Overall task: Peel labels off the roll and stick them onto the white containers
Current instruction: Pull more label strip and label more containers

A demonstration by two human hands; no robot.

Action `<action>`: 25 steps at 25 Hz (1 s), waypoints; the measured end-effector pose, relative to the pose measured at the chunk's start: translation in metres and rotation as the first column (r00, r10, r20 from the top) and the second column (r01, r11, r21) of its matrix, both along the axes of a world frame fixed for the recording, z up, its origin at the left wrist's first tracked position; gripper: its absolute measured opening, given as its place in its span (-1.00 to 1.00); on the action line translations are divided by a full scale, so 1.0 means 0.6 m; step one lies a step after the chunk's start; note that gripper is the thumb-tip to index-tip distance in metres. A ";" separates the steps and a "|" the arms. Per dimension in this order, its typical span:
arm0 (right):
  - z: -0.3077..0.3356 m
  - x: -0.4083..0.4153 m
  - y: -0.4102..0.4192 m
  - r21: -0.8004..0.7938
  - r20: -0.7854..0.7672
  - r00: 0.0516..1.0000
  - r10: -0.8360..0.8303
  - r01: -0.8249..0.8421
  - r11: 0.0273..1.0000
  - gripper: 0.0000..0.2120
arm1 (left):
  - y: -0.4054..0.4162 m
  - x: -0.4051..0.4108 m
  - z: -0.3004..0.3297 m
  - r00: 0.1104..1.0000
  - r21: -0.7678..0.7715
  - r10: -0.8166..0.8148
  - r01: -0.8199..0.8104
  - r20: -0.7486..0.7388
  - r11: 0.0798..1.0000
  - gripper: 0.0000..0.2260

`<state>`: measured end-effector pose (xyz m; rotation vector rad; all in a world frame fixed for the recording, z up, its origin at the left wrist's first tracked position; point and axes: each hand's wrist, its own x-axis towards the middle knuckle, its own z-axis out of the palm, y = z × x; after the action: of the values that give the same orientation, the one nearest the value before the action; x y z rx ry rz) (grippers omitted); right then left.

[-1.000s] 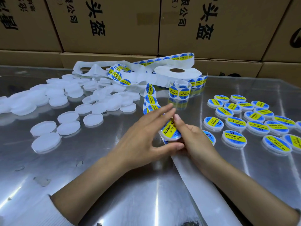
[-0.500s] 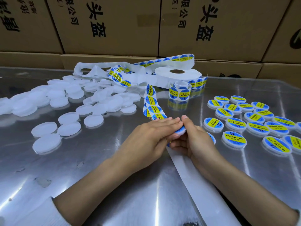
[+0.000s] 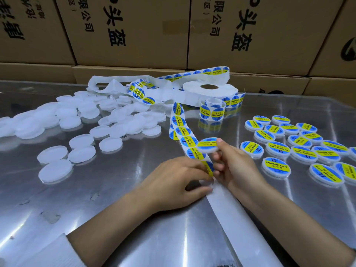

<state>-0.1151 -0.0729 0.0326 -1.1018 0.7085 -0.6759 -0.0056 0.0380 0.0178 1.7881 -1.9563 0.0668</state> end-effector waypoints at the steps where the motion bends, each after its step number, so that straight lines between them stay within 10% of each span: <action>1: 0.000 -0.001 -0.002 0.022 -0.010 1.000 -0.001 0.001 1.000 -0.75 | -0.002 0.004 -0.005 1.000 0.054 0.015 -0.015 -0.005 0.998 -0.78; 9: 0.000 -0.016 -0.017 0.107 -0.109 0.989 0.099 -0.087 0.990 -0.91 | -0.004 0.010 -0.006 0.997 0.107 0.059 -0.053 -0.055 0.993 -0.77; 14: -0.001 -0.005 -0.015 -0.261 -0.275 0.961 0.005 -0.080 0.962 -0.88 | -0.004 0.015 -0.006 0.994 0.129 0.110 -0.106 -0.025 0.986 -0.74; 21: 0.003 -0.006 -0.063 -0.102 -0.166 0.981 -0.105 0.088 0.991 -0.80 | -0.007 0.017 -0.013 0.992 0.174 0.115 -0.105 -0.046 0.979 -0.68; 25: -0.006 -0.003 -0.045 -0.548 -0.276 0.958 -0.076 -0.092 0.832 -0.78 | -0.010 0.017 -0.016 0.992 0.197 0.120 -0.111 -0.032 0.974 -0.62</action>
<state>-0.1169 -0.0999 0.0289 -1.7727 0.7732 -0.7452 0.0045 0.0322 0.0083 2.0102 -1.8821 -0.1282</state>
